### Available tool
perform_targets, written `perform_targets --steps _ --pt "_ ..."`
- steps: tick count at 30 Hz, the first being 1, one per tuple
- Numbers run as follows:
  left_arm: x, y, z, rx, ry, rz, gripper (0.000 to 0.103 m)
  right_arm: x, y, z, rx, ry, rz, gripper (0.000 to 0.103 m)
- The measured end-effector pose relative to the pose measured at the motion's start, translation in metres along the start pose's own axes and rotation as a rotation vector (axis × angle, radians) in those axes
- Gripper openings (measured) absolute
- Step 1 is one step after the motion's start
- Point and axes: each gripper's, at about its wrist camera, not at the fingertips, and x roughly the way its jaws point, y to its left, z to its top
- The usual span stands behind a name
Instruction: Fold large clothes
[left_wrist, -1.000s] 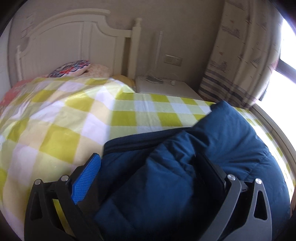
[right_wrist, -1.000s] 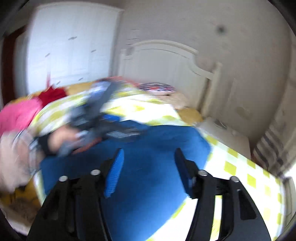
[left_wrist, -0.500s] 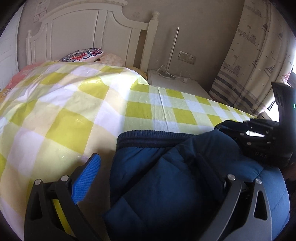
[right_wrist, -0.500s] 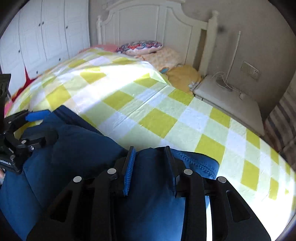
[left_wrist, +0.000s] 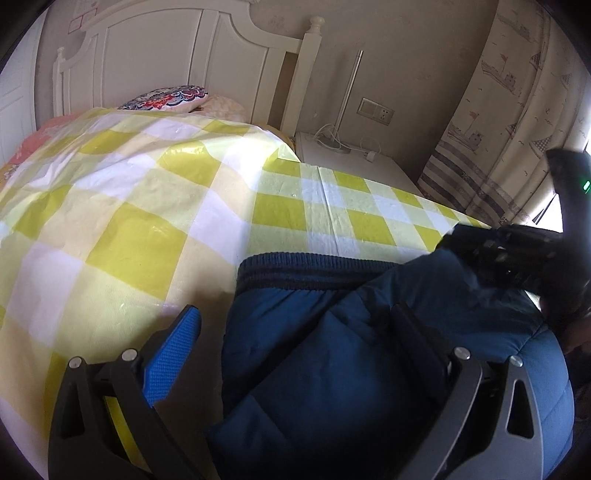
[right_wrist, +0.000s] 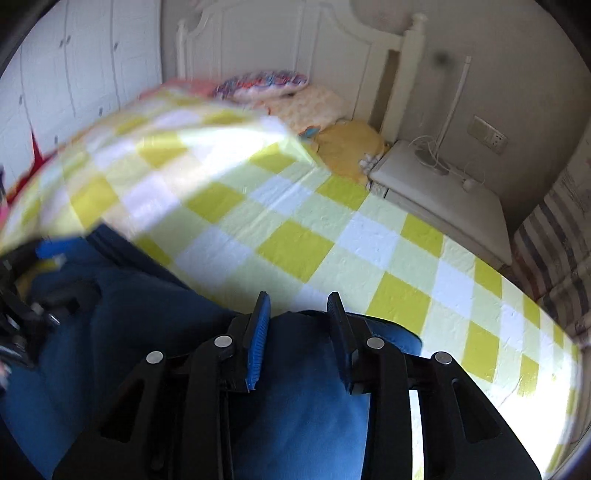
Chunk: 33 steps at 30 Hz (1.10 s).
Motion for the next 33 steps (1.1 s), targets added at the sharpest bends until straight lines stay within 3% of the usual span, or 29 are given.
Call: perform_targets --steps 4,9,10,13,16,19,23,25,26,28,33 --pt "0.001 0.000 0.000 -0.001 0.003 0.000 0.101 -0.020 -0.035 0.004 0.158 -0.095 -0.027 0.033" --pt "0.004 0.002 0.001 -0.010 0.011 -0.004 0.101 0.029 -0.036 -0.015 0.149 0.051 -0.001 0.033" --pt "0.004 0.003 0.001 -0.013 0.012 -0.007 0.101 0.029 -0.043 -0.019 0.213 0.019 0.028 0.033" --pt "0.003 0.002 0.001 -0.007 0.008 -0.004 0.101 0.025 -0.052 -0.017 0.270 0.052 0.062 0.033" --pt "0.003 0.002 0.001 -0.011 0.007 -0.008 0.101 -0.014 -0.044 -0.011 0.245 -0.004 0.038 0.033" --pt "0.003 0.003 0.001 -0.012 0.006 -0.009 0.101 -0.066 -0.022 -0.021 0.201 -0.119 0.124 0.033" --pt "0.003 0.002 0.001 -0.011 0.003 -0.002 0.101 -0.058 0.021 -0.048 0.073 -0.033 0.113 0.038" --pt "0.004 0.002 0.001 -0.009 0.009 0.003 0.101 -0.054 0.043 -0.061 -0.034 -0.099 0.001 0.038" --pt "0.004 0.002 0.001 -0.008 0.011 0.001 0.101 -0.055 0.044 -0.061 -0.028 -0.093 -0.007 0.038" --pt "0.003 0.001 0.001 0.000 0.008 0.014 0.101 -0.069 0.045 -0.056 0.009 -0.069 -0.009 0.038" --pt "0.003 0.002 0.001 -0.006 0.009 0.002 0.101 -0.131 0.086 -0.081 -0.125 -0.176 0.052 0.038"
